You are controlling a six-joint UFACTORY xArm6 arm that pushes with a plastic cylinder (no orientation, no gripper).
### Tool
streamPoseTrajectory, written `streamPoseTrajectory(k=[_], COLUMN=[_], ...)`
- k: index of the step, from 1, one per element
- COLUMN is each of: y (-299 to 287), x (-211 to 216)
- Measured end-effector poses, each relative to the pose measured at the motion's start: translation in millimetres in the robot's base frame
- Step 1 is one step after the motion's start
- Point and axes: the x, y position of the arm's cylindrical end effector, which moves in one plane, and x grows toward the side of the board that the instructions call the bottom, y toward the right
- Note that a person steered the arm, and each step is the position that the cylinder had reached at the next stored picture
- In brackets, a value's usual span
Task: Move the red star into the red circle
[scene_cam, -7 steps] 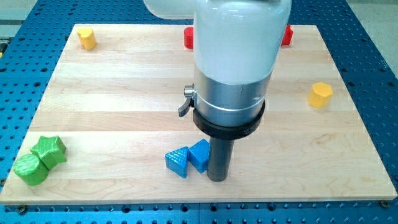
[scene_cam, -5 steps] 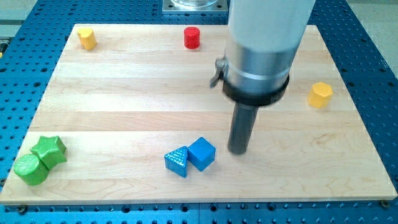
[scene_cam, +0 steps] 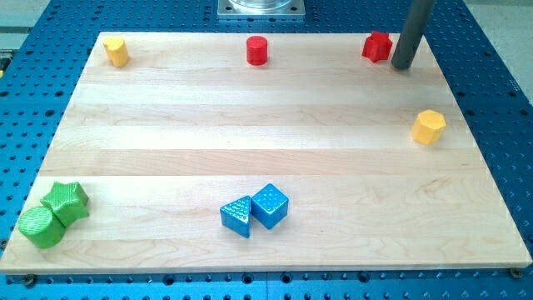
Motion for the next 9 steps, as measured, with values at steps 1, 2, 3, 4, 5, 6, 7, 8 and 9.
streamPoseTrajectory(k=[1, 2, 3, 4, 5, 6, 7, 8, 9], y=[-37, -5, 2, -48, -49, 7, -12, -55, -119], x=[-1, -16, -32, -33, -34, -45, -66, -73, -67])
